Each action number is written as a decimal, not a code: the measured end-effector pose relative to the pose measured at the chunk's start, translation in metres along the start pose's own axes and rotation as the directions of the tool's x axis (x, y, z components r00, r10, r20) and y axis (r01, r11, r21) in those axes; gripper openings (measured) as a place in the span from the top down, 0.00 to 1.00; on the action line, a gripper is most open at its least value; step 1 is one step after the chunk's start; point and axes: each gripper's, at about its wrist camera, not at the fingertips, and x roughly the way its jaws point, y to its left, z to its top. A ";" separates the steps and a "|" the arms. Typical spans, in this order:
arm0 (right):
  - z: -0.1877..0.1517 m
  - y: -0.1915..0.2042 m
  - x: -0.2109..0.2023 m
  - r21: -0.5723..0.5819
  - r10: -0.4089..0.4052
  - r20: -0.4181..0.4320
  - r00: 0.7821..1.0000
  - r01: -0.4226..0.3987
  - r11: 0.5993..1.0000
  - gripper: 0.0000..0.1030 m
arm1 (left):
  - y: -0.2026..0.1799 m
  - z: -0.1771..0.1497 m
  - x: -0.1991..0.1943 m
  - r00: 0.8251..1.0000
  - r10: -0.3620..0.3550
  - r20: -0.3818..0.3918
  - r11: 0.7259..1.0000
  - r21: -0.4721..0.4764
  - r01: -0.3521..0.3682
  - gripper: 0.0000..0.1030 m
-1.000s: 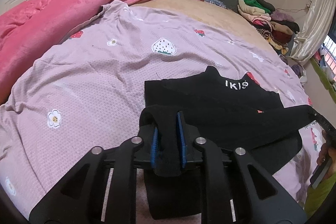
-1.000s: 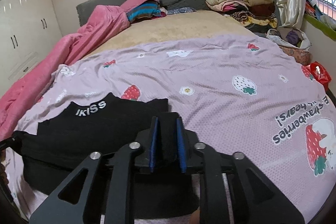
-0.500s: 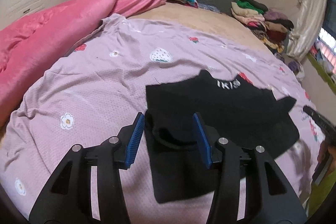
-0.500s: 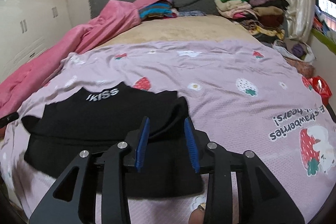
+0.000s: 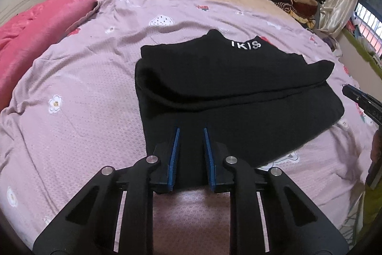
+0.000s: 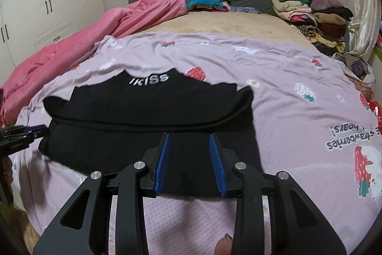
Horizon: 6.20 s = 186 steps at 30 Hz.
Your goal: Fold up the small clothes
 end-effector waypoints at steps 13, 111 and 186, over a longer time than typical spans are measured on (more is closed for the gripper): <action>-0.010 -0.007 0.070 0.016 -0.032 -0.148 0.988 0.034 0.999 0.69 | 0.003 0.020 0.035 0.995 0.098 0.018 0.995 0.034 -0.099 0.88; 0.027 -0.049 0.023 0.077 -0.140 0.014 0.990 0.139 0.987 0.57 | 0.036 0.064 0.003 0.981 0.141 0.137 0.990 -0.021 -0.139 0.50; -0.035 -0.018 -0.016 0.070 -0.096 -0.048 0.994 0.100 0.993 0.05 | -0.012 -0.007 -0.025 0.999 0.034 0.041 0.998 -0.053 -0.032 0.09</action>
